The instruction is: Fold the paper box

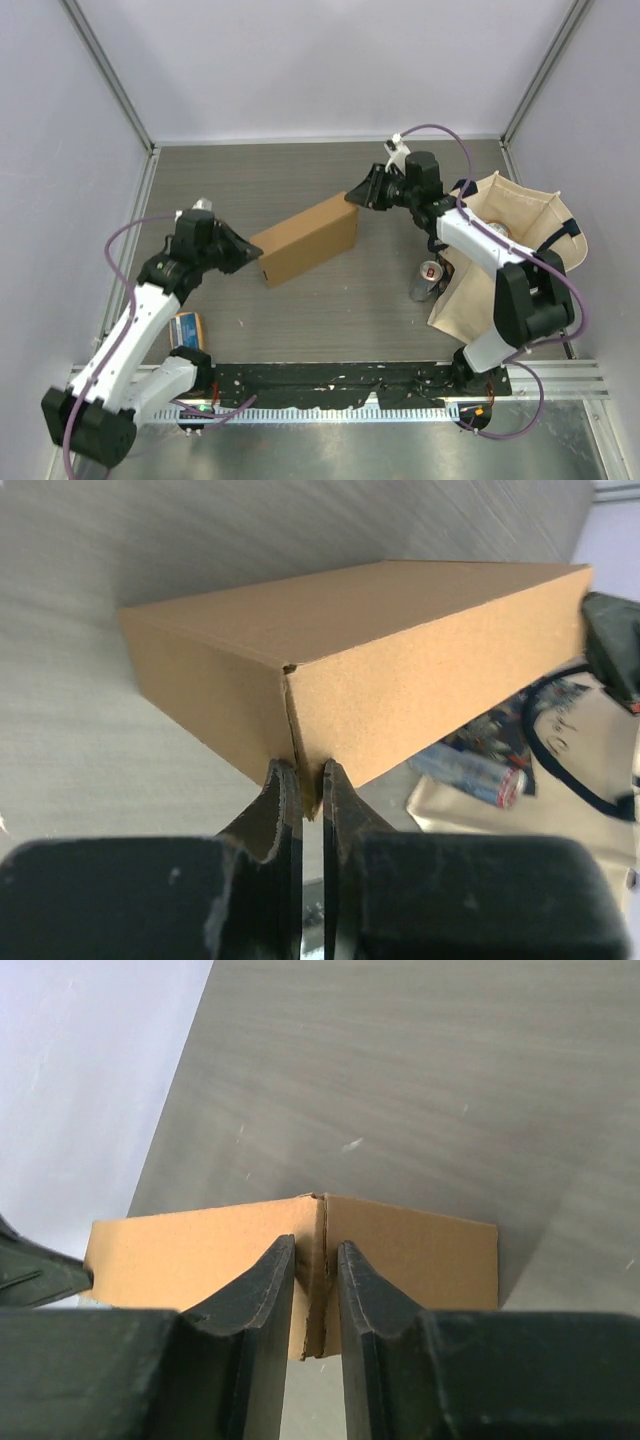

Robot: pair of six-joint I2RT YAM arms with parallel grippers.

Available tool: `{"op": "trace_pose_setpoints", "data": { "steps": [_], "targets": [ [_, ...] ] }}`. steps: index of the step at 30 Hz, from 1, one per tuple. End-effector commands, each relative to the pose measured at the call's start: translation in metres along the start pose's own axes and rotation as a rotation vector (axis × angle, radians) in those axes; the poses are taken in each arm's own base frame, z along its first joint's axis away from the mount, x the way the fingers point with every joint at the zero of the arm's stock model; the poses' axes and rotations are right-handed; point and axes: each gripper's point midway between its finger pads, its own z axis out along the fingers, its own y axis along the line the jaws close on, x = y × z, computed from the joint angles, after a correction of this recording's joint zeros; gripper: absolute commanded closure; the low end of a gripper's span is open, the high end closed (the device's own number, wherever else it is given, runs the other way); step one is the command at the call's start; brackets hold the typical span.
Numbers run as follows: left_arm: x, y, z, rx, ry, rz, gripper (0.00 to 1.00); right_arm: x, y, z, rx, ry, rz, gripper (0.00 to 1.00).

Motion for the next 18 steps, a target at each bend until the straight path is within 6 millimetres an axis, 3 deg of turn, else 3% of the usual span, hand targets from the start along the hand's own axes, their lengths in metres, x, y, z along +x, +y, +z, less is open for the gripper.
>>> {"op": "trace_pose_setpoints", "data": {
  "steps": [1,3,5,7,8,10,14,16,18],
  "targets": [
    [-0.066,-0.080,0.027,0.164,-0.146,0.179,1.00,-0.021,0.054,0.018,-0.179,0.033,-0.098,0.85],
    [-0.075,-0.097,0.031,0.178,-0.137,0.204,1.00,-0.023,0.041,0.026,-0.126,0.035,-0.115,0.85],
    [-0.073,-0.095,0.041,0.171,-0.111,0.207,1.00,-0.012,0.026,0.028,-0.087,0.059,-0.122,0.85],
    [-0.063,-0.085,0.044,0.174,-0.089,0.203,1.00,-0.001,0.019,0.024,-0.065,0.060,-0.117,0.84],
    [-0.059,-0.078,0.045,0.164,-0.083,0.197,1.00,0.015,0.007,0.021,-0.037,0.078,-0.101,0.84],
    [-0.041,-0.052,0.047,0.129,-0.045,0.176,1.00,0.021,0.000,0.011,0.014,0.062,-0.103,0.83],
    [-0.011,-0.014,0.024,0.117,-0.040,0.147,0.99,0.051,-0.024,-0.007,0.116,0.134,-0.097,0.79],
    [-0.002,0.003,0.014,0.081,-0.033,0.151,0.94,0.056,-0.032,-0.015,0.170,0.157,-0.132,0.77],
    [0.002,0.012,-0.002,0.062,-0.048,0.169,0.74,0.069,-0.035,-0.022,0.192,0.191,-0.127,0.71]
  ]
}}
